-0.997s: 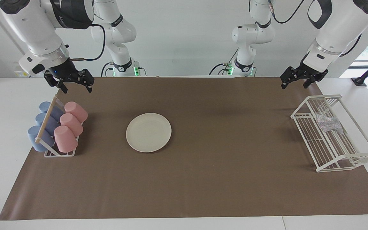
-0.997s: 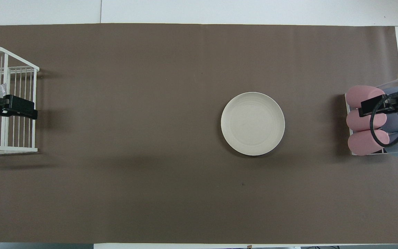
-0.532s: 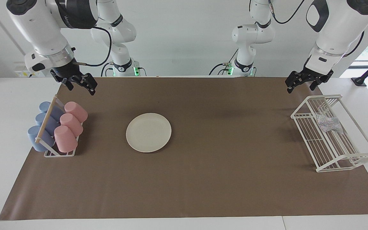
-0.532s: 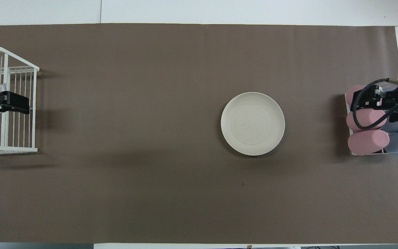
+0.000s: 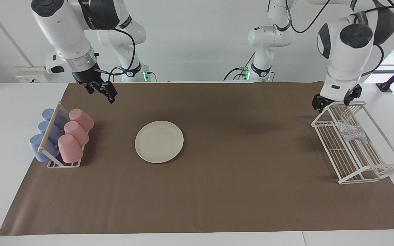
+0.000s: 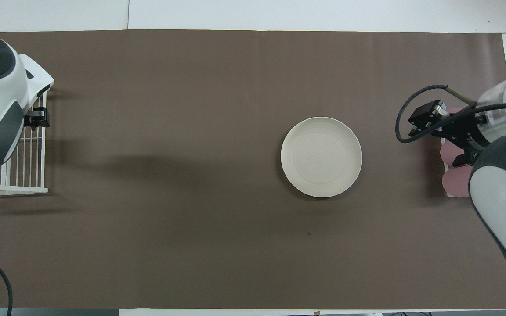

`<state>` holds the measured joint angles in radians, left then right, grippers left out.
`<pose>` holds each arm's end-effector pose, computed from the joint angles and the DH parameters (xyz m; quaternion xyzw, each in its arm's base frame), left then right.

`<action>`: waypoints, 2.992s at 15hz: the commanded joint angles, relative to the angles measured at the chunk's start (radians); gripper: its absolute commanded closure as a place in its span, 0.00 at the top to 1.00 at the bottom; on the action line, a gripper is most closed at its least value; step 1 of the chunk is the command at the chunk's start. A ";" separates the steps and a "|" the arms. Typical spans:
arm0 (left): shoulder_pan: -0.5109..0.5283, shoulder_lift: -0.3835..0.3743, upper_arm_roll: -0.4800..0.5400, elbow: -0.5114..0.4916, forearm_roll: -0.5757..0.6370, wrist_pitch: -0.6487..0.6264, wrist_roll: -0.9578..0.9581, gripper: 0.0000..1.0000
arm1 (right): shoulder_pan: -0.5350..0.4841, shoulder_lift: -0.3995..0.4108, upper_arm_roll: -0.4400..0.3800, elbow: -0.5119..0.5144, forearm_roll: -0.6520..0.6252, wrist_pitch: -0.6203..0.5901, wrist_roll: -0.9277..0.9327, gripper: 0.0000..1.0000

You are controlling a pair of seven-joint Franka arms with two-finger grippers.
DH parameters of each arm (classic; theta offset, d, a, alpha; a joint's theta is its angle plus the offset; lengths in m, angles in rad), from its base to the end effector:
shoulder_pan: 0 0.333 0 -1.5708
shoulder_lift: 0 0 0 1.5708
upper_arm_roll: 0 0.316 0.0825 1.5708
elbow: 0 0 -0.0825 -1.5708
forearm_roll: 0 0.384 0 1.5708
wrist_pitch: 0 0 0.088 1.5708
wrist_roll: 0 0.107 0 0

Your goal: Wipe plate with sponge

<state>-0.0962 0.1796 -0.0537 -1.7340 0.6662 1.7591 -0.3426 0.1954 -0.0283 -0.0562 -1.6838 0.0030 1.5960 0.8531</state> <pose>0.6055 -0.0341 0.4760 -0.9476 -0.0055 -0.0055 0.3193 0.5394 0.0755 0.5889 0.9365 -0.3493 -0.0273 0.0122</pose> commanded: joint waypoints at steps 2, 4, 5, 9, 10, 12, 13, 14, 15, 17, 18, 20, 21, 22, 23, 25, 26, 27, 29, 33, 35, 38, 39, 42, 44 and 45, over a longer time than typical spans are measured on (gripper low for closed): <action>-0.008 0.062 0.009 -0.041 0.247 0.036 -0.100 1.00 | 0.082 -0.021 0.007 -0.020 -0.008 0.016 0.314 1.00; -0.007 0.080 0.009 -0.070 0.318 0.034 -0.166 1.00 | 0.125 -0.021 0.016 -0.017 0.000 0.015 0.452 1.00; -0.007 0.078 0.009 -0.071 0.319 0.037 -0.168 1.00 | 0.137 -0.022 0.018 -0.020 0.021 0.015 0.510 1.00; -0.004 0.078 0.008 -0.073 0.319 0.037 -0.185 1.00 | 0.205 -0.006 0.021 -0.007 0.077 0.022 0.679 1.00; -0.004 0.078 0.008 -0.075 0.319 0.033 -0.187 1.00 | 0.226 0.010 0.021 0.010 0.087 0.021 0.728 1.00; -0.004 0.075 0.008 -0.085 0.317 0.031 -0.199 0.94 | 0.257 0.053 0.021 0.062 0.147 0.019 0.843 1.00; -0.002 0.069 0.009 -0.103 0.319 0.034 -0.219 0.91 | 0.265 0.074 0.021 0.091 0.178 0.019 0.900 1.00; 0.001 0.066 0.008 -0.117 0.319 0.039 -0.240 0.91 | 0.285 0.100 0.021 0.119 0.189 0.018 0.937 1.00; 0.003 0.066 0.008 -0.119 0.319 0.049 -0.249 0.87 | 0.312 0.117 0.021 0.140 0.189 0.016 0.974 1.00; 0.003 0.066 0.008 -0.119 0.319 0.049 -0.253 0.85 | 0.361 0.157 0.021 0.179 0.189 0.021 1.058 1.00; 0.004 0.066 0.008 -0.119 0.319 0.049 -0.253 0.81 | 0.386 0.178 0.021 0.203 0.187 0.025 1.093 1.00; 0.004 0.066 0.008 -0.119 0.317 0.049 -0.263 0.48 | 0.407 0.189 0.021 0.214 0.181 0.030 1.107 1.00; 0.004 0.066 0.008 -0.116 0.317 0.049 -0.263 0.25 | 0.407 0.189 0.021 0.214 0.180 0.030 1.106 1.00; 0.003 0.066 0.008 -0.114 0.317 0.049 -0.263 0.06 | 0.409 0.189 0.021 0.214 0.177 0.032 1.106 1.00; 0.001 0.067 0.008 -0.108 0.317 0.048 -0.262 0.00 | 0.409 0.188 0.022 0.208 0.173 0.032 1.106 1.00; -0.005 0.067 0.008 -0.107 0.314 0.046 -0.263 0.00 | 0.420 0.186 0.022 0.207 0.173 0.032 1.103 1.00; -0.007 0.067 0.008 -0.104 0.311 0.046 -0.263 0.00 | 0.420 0.185 0.022 0.207 0.172 0.033 1.101 1.00; -0.007 0.067 0.008 -0.098 0.309 0.045 -0.265 0.00 | 0.420 0.182 0.022 0.202 0.173 0.045 1.101 1.00; -0.007 0.066 0.005 -0.085 0.306 0.039 -0.257 0.00 | 0.424 0.174 0.022 0.191 0.178 0.052 1.101 1.00; -0.008 0.064 -0.014 0.071 0.109 -0.062 -0.198 0.00 | 0.447 0.139 0.029 0.150 0.193 0.048 1.107 1.00; -0.008 0.066 -0.021 0.192 -0.088 -0.165 -0.173 0.00 | 0.467 0.131 0.029 0.139 0.193 0.048 1.110 1.00; 0.001 0.046 -0.021 0.292 -0.403 -0.249 -0.161 0.00 | 0.467 0.125 0.029 0.128 0.192 0.047 1.113 1.00; 0.009 0.025 -0.014 0.294 -0.524 -0.256 -0.161 0.00 | 0.467 0.125 0.029 0.128 0.190 0.050 1.109 1.00; 0.059 -0.025 -0.005 0.288 -0.877 -0.257 -0.159 0.00 | 0.466 0.117 0.029 0.128 0.189 0.053 1.104 1.00; 0.091 -0.035 -0.005 0.260 -1.055 -0.254 -0.153 0.00 | 0.467 0.116 0.032 0.121 0.192 0.068 1.109 1.00; 0.113 -0.061 -0.005 0.213 -1.142 -0.247 -0.132 0.00 | 0.467 0.114 0.033 0.119 0.195 0.081 1.112 1.00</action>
<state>-0.0250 0.1549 -0.0591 -1.4513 -0.3319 1.5139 -0.5132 0.6690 0.1178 -0.0312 -1.5206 0.1790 1.6343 1.9519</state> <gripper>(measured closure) 0.969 0.000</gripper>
